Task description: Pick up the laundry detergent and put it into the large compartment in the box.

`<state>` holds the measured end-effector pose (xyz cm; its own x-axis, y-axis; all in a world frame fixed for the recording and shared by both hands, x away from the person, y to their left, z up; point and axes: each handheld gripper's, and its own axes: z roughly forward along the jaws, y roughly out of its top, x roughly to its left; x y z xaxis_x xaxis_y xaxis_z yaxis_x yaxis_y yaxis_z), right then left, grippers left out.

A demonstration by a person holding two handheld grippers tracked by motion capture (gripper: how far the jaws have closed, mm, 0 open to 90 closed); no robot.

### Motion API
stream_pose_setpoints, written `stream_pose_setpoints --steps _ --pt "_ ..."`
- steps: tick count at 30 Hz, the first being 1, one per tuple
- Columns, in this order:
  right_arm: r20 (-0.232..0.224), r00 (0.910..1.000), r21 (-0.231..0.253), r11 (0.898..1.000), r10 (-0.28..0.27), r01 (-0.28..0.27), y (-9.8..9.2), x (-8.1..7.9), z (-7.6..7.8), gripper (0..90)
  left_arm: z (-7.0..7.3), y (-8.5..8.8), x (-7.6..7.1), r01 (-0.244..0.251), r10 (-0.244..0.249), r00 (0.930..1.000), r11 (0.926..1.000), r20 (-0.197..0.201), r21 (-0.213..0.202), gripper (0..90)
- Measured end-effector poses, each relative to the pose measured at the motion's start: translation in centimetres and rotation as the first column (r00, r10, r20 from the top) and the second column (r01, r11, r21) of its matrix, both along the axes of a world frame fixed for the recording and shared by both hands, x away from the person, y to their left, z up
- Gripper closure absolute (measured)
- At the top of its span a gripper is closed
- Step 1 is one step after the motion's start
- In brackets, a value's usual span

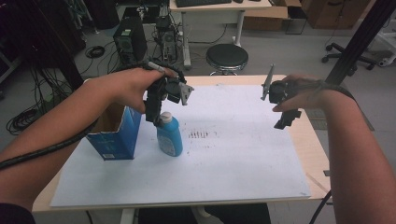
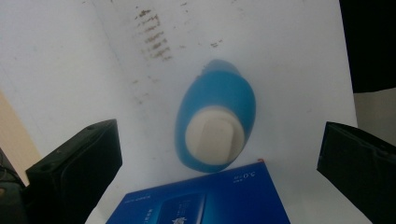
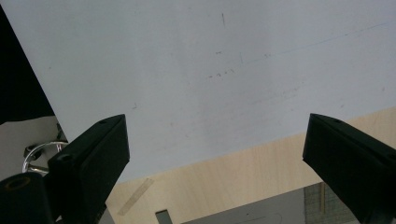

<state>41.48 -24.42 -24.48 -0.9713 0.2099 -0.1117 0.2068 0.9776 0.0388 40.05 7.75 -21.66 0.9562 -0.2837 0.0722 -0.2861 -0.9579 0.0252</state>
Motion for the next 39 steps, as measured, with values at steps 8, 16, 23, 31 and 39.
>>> stream_pose_setpoints --steps 8,16,23,31,39 --pt "0.003 1.0000 -0.003 1.000 0.007 -0.007 0.2 0.1 0.0 7.0 -1.3 0.2 0.4 -0.004 0.004 1.0000 0.9999 -0.004 0.014 0.1" --pt "0.002 0.9999 -0.006 1.000 0.012 -0.012 0.3 0.0 0.0 7.1 -2.4 0.3 0.8 0.004 -0.004 1.0000 0.9996 -0.006 0.028 0.1" --pt "0.001 0.9999 -0.005 1.000 0.011 -0.011 0.2 0.0 -0.3 7.2 -3.4 0.2 0.6 0.013 -0.012 0.9998 0.9995 -0.014 0.028 0.1" --pt "-0.004 0.9999 -0.006 1.000 0.010 -0.010 0.2 0.0 -0.4 7.3 -4.6 0.7 0.6 0.002 -0.002 0.9999 0.9998 -0.015 0.022 0.1" --pt "-0.004 0.9999 -0.006 1.000 0.010 -0.010 0.3 -0.1 -0.6 7.2 -6.0 1.1 0.5 0.001 0.000 0.9999 0.9994 -0.015 0.034 0.1"
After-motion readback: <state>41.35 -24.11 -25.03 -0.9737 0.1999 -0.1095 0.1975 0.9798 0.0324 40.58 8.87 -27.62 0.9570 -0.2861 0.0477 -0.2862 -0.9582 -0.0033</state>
